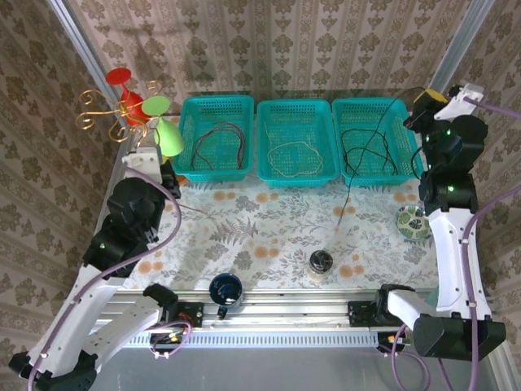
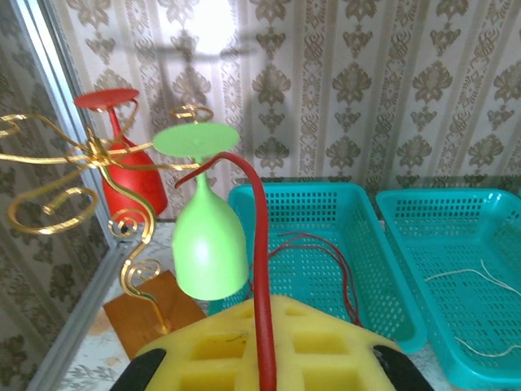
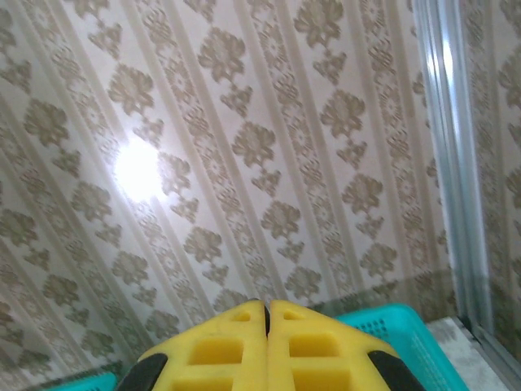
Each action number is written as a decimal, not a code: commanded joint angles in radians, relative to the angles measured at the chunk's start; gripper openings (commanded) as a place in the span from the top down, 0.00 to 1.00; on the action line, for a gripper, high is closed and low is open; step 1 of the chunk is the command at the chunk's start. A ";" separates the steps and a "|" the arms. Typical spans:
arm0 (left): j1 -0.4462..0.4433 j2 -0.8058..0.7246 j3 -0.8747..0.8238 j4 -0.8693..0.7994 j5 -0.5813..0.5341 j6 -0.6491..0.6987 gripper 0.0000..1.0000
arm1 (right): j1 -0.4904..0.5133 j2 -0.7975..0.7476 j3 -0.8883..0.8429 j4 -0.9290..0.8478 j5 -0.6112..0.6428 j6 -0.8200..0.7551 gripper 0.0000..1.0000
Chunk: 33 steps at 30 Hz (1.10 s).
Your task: Untangle the cables
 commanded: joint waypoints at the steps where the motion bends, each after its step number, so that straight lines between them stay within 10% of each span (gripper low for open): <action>1: 0.004 0.019 -0.045 0.043 0.059 -0.070 1.00 | 0.012 0.039 0.063 0.062 -0.009 0.045 1.00; 22: 0.062 0.093 -0.103 -0.030 0.136 -0.167 1.00 | 0.013 0.285 0.508 0.128 0.068 -0.042 1.00; 33: 0.078 0.097 -0.095 -0.042 0.156 -0.188 1.00 | 0.011 0.366 0.235 0.213 0.136 -0.121 1.00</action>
